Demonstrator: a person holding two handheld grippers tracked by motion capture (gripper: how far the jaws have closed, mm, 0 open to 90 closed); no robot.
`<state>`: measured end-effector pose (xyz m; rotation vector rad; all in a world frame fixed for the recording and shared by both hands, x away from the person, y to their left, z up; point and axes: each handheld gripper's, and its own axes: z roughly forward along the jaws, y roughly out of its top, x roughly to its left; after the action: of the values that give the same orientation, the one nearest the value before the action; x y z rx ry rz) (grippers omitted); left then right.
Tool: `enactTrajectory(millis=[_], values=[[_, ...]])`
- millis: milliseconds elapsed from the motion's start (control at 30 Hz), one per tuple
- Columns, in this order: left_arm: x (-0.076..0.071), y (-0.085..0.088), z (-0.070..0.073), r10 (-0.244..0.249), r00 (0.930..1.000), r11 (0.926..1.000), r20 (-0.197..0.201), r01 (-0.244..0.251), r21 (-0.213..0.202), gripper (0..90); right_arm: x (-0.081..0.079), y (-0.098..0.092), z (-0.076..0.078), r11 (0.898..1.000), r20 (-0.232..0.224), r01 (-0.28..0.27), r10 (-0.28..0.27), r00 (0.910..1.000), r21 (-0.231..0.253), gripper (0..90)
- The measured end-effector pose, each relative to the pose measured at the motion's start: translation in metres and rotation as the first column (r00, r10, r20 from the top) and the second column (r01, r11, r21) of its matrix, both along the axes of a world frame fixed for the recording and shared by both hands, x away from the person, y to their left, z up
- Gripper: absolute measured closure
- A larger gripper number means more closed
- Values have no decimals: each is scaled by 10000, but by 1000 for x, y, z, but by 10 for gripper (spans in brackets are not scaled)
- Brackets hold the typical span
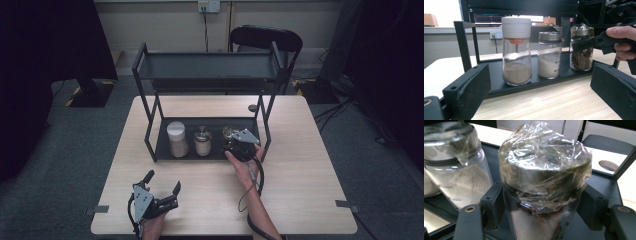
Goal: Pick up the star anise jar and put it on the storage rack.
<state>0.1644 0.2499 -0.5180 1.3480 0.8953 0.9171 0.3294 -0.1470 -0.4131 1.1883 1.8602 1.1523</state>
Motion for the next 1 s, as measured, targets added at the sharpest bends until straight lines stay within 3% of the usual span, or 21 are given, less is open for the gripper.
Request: enactTrajectory(millis=[1000], values=[[0,0,0,16,10000,10000,-1,-16,23,21,1,-5,-3,9997,-162,-12,16,9999,240,306]])
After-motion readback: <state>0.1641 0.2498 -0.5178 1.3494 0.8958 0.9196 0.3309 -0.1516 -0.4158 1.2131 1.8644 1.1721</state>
